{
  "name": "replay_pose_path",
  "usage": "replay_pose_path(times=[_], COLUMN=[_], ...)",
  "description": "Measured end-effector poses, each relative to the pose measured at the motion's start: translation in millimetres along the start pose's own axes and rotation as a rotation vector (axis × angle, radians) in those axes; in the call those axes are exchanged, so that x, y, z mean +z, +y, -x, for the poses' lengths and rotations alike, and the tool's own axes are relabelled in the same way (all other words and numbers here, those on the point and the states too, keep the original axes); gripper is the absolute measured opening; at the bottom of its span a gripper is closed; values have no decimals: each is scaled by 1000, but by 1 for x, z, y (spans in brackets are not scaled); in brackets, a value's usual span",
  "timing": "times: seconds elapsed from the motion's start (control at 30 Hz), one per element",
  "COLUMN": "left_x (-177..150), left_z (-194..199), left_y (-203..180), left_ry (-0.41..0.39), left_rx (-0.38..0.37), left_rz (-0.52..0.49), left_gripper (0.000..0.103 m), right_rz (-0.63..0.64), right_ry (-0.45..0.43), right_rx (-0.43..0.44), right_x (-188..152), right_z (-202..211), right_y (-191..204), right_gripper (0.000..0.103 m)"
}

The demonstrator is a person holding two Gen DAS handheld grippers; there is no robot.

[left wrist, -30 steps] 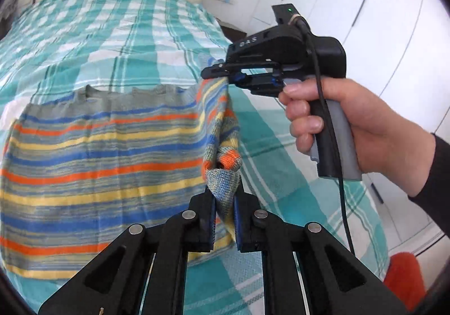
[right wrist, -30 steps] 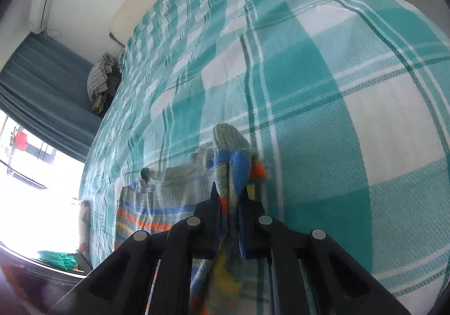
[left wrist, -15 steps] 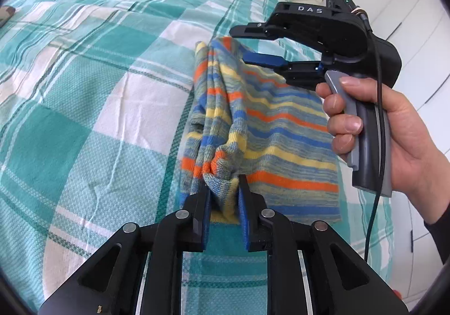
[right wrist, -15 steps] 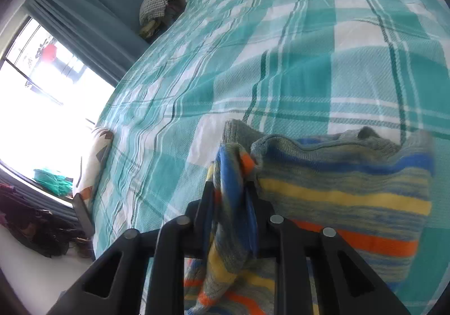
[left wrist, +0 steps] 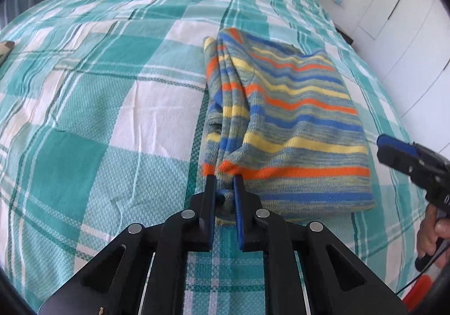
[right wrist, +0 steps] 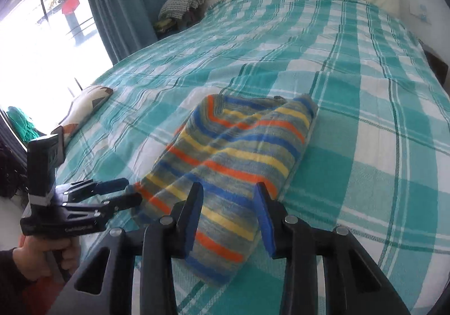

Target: Fold small clothes

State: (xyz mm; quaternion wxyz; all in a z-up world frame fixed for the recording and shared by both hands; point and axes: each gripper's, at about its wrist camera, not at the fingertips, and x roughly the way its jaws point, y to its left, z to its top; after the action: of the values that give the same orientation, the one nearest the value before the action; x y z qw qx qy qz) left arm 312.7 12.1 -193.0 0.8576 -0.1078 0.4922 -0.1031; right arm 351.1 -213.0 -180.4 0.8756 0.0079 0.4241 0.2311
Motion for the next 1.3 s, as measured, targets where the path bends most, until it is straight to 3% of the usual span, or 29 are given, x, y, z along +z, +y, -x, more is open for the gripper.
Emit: replay_pose_path(times=[0.03, 0.1, 0.13, 0.17, 0.2, 0.27, 0.33, 0.43, 0.57, 0.67, 0.7, 0.77, 0.87, 1.0, 1.03, 1.07, 1.13, 1.17, 1.2, 1.23, 1.3], left_x=[-6, -12, -13, -13, -14, -19, -25, -14, 32, 63, 68, 70, 69, 62, 61, 60, 61, 63, 65, 67, 75], left_z=[2, 6, 12, 19, 28, 47, 60, 66, 54, 15, -3, -37, -35, -9, -5, -1, 8, 11, 15, 16, 9], left_y=[6, 7, 6, 6, 8, 15, 20, 17, -13, -30, -29, -20, -3, 11, 22, 32, 45, 46, 43, 39, 26], left_ry=[-7, 0, -2, -8, -21, -56, -75, -95, -85, -30, 5, 81, 49, -17, -14, -7, -6, -14, -25, -29, -8], left_rx=[-12, -7, 3, 17, 33, 51, 43, -37, -142, -88, -64, 8, -15, 86, 81, 59, -50, -99, -143, -176, -212], left_rz=[29, 16, 5, 0, 1, 7, 5, -11, -85, -118, -110, -86, 6, 18, 49, 86, 130, 130, 117, 95, 44], left_gripper=[13, 16, 20, 33, 46, 63, 68, 68, 68, 68, 57, 16, 15, 19, 20, 25, 56, 81, 95, 97, 98], right_rz=[14, 18, 39, 55, 47, -10, -35, -33, -68, -141, -165, -200, -221, -214, -213, -212, -213, -214, -218, -223, -242], right_ry=[36, 206, 165, 105, 101, 67, 17, -4, 14, 11, 4, -4, 15, 26, 29, 31, 32, 29, 20, 3, -43], right_rx=[11, -2, -43, -72, -93, -74, -46, -68, -88, -79, -71, -58, -53, -60, -61, -60, -63, -61, -52, -43, -26], right_x=[-15, -53, -67, -71, -70, -71, -78, -94, -107, -112, -114, -119, -131, -146, -148, -148, -146, -141, -135, -127, -102], right_z=[-10, -51, -53, -44, -38, -17, 8, 31, 37, 39, 40, 42, 40, 43, 44, 44, 45, 45, 46, 46, 45], right_y=[6, 14, 17, 23, 25, 26, 25, 24, 16, 9, 8, 8, 9, 8, 7, 6, 4, 3, 1, -1, -8], right_gripper=[34, 34, 33, 33, 34, 35, 45, 48, 48, 48, 48, 48, 48, 48, 48, 48, 49, 51, 60, 70, 77])
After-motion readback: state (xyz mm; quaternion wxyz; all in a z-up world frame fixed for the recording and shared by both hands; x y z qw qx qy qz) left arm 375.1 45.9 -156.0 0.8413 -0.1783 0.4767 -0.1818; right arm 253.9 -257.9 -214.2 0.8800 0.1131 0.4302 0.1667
